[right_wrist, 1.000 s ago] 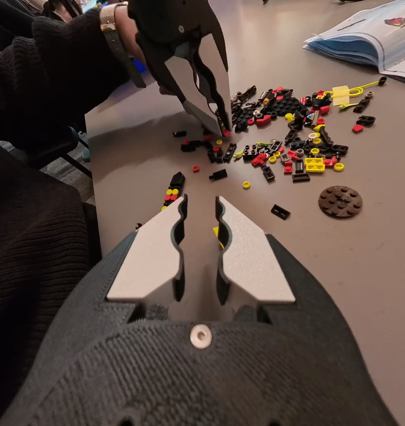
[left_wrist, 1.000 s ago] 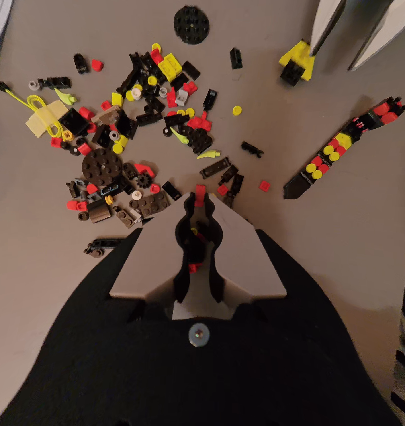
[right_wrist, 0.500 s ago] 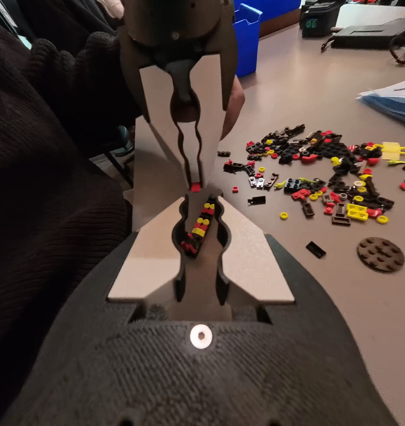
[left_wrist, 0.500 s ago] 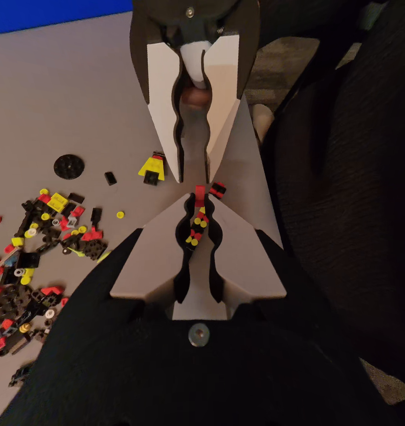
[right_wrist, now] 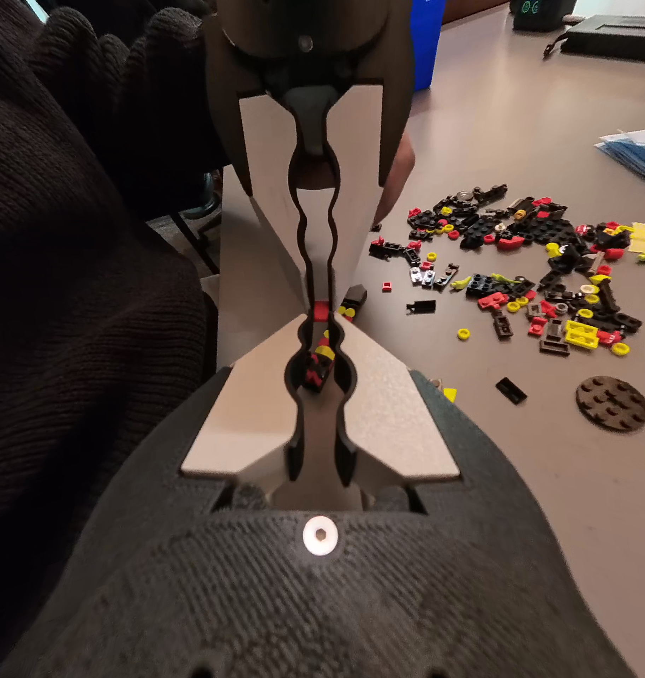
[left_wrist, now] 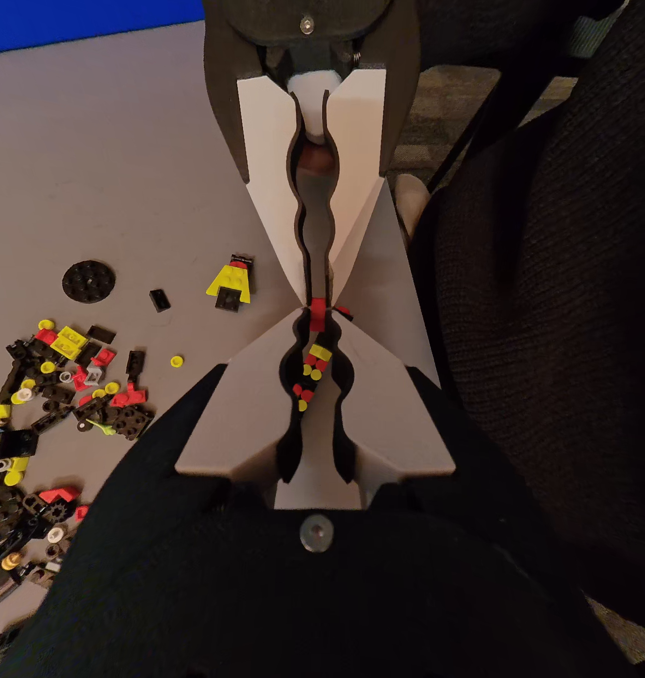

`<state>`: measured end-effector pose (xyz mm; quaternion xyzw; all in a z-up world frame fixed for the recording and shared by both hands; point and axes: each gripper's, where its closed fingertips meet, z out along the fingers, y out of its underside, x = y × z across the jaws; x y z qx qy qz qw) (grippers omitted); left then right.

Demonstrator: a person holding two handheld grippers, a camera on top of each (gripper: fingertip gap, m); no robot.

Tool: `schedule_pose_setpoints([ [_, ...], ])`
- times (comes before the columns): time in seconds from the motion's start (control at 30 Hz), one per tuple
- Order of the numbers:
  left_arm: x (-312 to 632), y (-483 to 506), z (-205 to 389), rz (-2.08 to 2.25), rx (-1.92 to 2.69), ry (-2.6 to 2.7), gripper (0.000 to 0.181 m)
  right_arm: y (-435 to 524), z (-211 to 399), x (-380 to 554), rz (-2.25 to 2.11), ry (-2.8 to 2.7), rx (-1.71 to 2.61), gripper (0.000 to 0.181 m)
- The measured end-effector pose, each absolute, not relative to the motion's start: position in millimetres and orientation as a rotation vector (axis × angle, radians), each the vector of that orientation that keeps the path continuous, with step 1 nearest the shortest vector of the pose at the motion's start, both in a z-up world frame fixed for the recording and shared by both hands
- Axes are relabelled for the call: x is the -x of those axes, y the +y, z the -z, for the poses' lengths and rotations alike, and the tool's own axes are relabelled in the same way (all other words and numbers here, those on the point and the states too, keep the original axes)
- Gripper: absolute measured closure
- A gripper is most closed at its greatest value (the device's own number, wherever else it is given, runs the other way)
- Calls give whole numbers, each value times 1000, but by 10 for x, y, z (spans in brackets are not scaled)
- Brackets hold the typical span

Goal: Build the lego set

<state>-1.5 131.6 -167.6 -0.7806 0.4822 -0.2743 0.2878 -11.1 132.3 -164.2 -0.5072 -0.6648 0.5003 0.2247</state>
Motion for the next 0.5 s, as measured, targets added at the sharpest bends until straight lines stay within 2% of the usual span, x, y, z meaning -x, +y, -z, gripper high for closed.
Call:
schedule_pose_setpoints([
  [0.1, -12, 1327, 1678, 740, 2076, 1273, 175, 1330, 1657, 83, -1355, -1842, 1419, 175],
  [0.3, 35, 1567, 1686, 654, 2066, 1136, 150, 1546, 1651, -77, -1245, -1799, 1468, 175],
  [0.5, 337, 1998, 2103, 425, 2326, 861, 155, 2099, 1985, -366, -997, -1686, 1677, 175],
])
